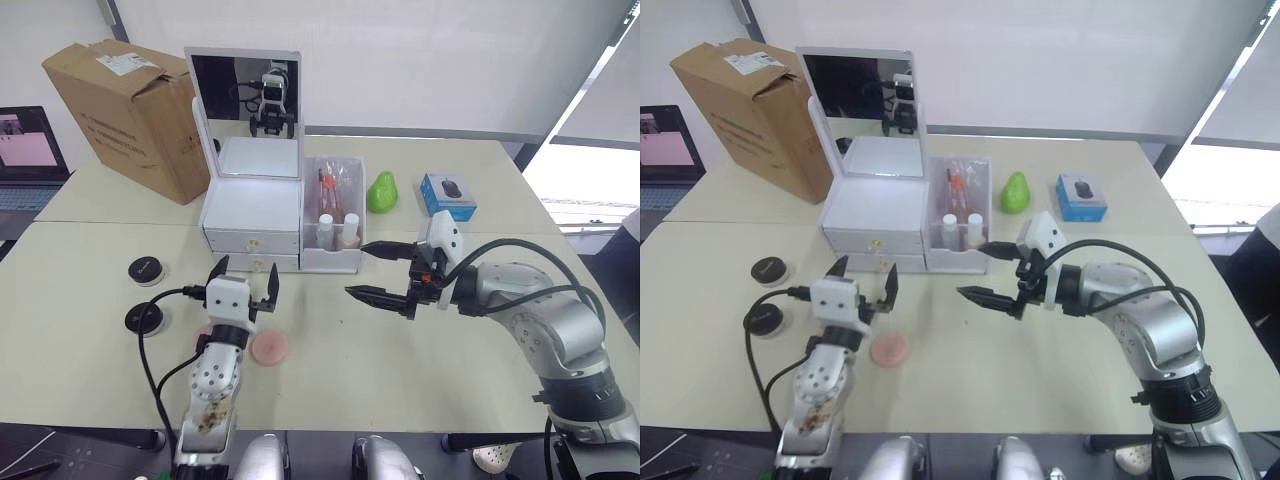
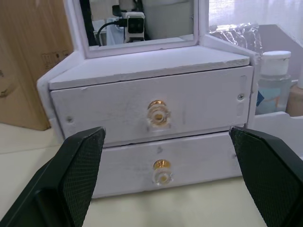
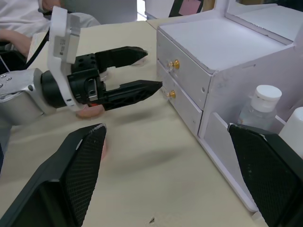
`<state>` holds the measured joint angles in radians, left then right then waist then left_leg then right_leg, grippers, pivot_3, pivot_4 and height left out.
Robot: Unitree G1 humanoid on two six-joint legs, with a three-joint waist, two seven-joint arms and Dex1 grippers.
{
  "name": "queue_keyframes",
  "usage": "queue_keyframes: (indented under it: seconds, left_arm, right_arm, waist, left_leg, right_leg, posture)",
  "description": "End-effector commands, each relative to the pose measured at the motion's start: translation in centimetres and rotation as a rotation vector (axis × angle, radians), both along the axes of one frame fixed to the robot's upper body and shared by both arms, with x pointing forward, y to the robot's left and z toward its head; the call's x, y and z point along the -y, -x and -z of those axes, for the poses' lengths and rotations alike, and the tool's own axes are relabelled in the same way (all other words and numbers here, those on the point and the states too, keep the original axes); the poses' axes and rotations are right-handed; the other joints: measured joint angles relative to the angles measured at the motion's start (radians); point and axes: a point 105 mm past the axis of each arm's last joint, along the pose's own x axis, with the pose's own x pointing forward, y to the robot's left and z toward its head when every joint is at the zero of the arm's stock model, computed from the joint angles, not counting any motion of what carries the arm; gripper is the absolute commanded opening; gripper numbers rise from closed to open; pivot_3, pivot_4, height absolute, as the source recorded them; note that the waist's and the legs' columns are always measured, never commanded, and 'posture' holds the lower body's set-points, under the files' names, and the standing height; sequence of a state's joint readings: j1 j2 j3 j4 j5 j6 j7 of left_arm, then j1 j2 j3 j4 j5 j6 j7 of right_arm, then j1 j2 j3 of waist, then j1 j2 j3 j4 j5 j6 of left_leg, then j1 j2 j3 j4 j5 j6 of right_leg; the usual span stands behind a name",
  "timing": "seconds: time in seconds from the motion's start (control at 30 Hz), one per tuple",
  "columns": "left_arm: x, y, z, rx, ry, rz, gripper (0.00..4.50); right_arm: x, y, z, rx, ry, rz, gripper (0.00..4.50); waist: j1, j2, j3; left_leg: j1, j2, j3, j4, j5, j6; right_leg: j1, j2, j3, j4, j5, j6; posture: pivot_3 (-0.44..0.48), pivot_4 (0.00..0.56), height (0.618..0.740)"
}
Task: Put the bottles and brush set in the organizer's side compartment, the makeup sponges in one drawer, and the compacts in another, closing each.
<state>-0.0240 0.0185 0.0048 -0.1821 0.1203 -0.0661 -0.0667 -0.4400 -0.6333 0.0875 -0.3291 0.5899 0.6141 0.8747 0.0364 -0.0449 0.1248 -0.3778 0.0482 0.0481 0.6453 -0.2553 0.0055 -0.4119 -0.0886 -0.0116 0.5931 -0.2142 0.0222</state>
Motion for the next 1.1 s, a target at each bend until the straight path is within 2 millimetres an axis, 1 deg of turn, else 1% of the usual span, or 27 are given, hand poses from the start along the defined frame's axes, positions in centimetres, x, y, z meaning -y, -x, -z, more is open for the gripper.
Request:
queue_keyframes:
  seconds: [0.03, 0.1, 0.33, 0.43, 0.47, 0.6, 0.77, 0.8, 1.0, 1.1]
  left_arm:
    - [0.4, -1.1, -0.9, 0.052, 0.008, -0.020, 4.50]
    - [0.4, -1.5, -1.0, 0.058, 0.012, -0.027, 4.50]
    - [0.3, -1.8, -1.0, 0.060, 0.032, -0.023, 4.50]
    - [0.4, -2.0, -1.2, 0.071, 0.038, -0.018, 3.91]
    - [0.4, -2.1, -1.3, 0.071, 0.041, -0.020, 3.63]
    - [0.5, -2.5, -1.1, 0.057, 0.040, -0.015, 2.42]
    - [0.5, -2.8, -0.9, 0.043, 0.051, -0.016, 0.79]
    - [0.5, -2.8, -0.8, 0.038, 0.055, -0.015, 0.56]
    - [0.5, -2.7, -0.4, 0.014, 0.058, -0.005, 0.56]
    - [0.8, -2.1, 0.0, 0.000, 0.035, 0.042, 0.56]
  right_arm:
    - [-0.1, -0.1, -1.3, 0.068, -0.012, -0.011, 4.45]
    - [0.0, -0.1, -1.4, 0.071, -0.012, -0.003, 4.45]
    - [0.2, -0.2, -1.6, 0.078, -0.028, 0.025, 4.45]
    - [0.4, -0.3, -1.6, 0.081, -0.035, 0.041, 4.50]
    - [0.5, -0.3, -1.6, 0.080, -0.036, 0.045, 4.50]
    - [0.6, -0.1, -1.9, 0.081, -0.045, 0.047, 4.50]
    - [0.8, -0.2, -2.3, 0.091, -0.051, 0.060, 4.50]
    - [0.9, -0.2, -2.4, 0.093, -0.055, 0.062, 4.50]
    - [0.9, -0.2, -2.7, 0.097, -0.061, 0.065, 4.50]
    - [1.0, -0.2, -2.6, 0.095, -0.059, 0.068, 4.50]
  waist:
    - [0.000, 0.000, 0.000]
    - [0.000, 0.000, 0.000]
    - [0.000, 0.000, 0.000]
    - [0.000, 0.000, 0.000]
    - [0.000, 0.000, 0.000]
    - [0.000, 0.000, 0.000]
    - [0.000, 0.000, 0.000]
    - [0.001, 0.000, 0.000]
    - [0.001, 0.000, 0.000]
    - [0.000, 0.000, 0.000]
  left_leg:
    - [0.001, 0.000, 0.000, 0.000, 0.000, 0.000]
    - [0.001, 0.000, -0.001, 0.000, 0.000, 0.000]
    - [0.002, 0.000, -0.001, 0.000, 0.000, 0.000]
    - [0.002, 0.000, 0.000, 0.000, 0.000, 0.000]
    - [0.002, 0.000, 0.000, 0.000, 0.000, 0.000]
    - [0.002, 0.000, -0.001, 0.000, 0.000, 0.000]
    - [0.002, 0.000, -0.001, 0.000, 0.000, 0.000]
    - [0.002, 0.000, -0.001, 0.000, 0.000, 0.000]
    - [0.003, 0.000, -0.001, 0.000, 0.000, 0.000]
    - [0.003, 0.000, -0.001, 0.000, 0.000, 0.000]
  right_leg:
    - [0.001, 0.000, 0.000, 0.000, 0.001, 0.002]
    - [0.001, 0.000, 0.000, 0.000, 0.002, 0.004]
    - [0.002, 0.000, -0.001, 0.000, 0.002, 0.003]
    - [0.002, -0.001, -0.001, 0.000, 0.002, 0.002]
    - [0.002, -0.001, -0.001, 0.000, 0.002, 0.002]
    - [0.003, 0.000, -0.001, 0.000, 0.002, 0.002]
    - [0.003, 0.000, -0.001, 0.000, 0.003, 0.003]
    - [0.003, 0.000, -0.001, 0.000, 0.003, 0.003]
    - [0.004, -0.001, -0.002, 0.000, 0.002, 0.003]
    - [0.004, -0.001, -0.002, 0.000, 0.001, 0.002]
  posture:
    - [0.000, 0.150, 0.740]
    - [0.000, 0.150, 0.740]
    - [0.000, 0.150, 0.740]
    - [0.000, 0.150, 0.740]
    - [0.000, 0.150, 0.740]
    - [0.000, 0.150, 0.740]
    - [0.000, 0.150, 0.740]
    - [0.000, 0.150, 0.740]
    - [0.000, 0.150, 0.740]
    - [0.000, 0.150, 0.740]
